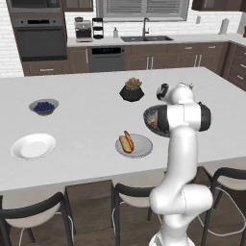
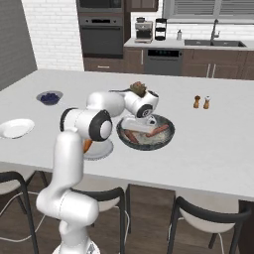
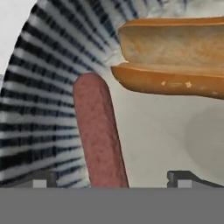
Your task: Place one bun and one sausage from the bowl on each plate.
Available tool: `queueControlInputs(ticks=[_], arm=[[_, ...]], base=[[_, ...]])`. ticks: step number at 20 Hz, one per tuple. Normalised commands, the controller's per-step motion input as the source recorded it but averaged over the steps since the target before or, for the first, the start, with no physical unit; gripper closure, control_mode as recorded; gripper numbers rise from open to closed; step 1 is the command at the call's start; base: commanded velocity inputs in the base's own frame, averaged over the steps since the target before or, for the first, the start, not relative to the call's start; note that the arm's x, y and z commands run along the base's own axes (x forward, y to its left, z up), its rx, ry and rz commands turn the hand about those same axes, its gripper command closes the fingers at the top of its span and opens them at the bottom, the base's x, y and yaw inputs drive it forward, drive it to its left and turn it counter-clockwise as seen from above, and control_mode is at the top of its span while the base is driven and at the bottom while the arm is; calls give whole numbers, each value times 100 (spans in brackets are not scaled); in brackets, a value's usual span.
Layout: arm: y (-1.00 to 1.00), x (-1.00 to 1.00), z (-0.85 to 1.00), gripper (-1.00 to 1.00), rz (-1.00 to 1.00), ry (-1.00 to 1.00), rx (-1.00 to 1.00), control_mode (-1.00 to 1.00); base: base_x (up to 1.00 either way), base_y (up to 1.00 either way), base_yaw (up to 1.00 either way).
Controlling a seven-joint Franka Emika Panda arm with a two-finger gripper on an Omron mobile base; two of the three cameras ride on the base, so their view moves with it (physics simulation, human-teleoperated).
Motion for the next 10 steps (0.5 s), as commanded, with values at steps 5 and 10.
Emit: queueControlInputs(ticks=[5, 10], arm=[[0, -1, -59, -100, 0, 0, 0, -100], [16, -18, -33, -100, 2, 0, 0, -100]], base=[[0, 0, 0], [0, 0, 0]])
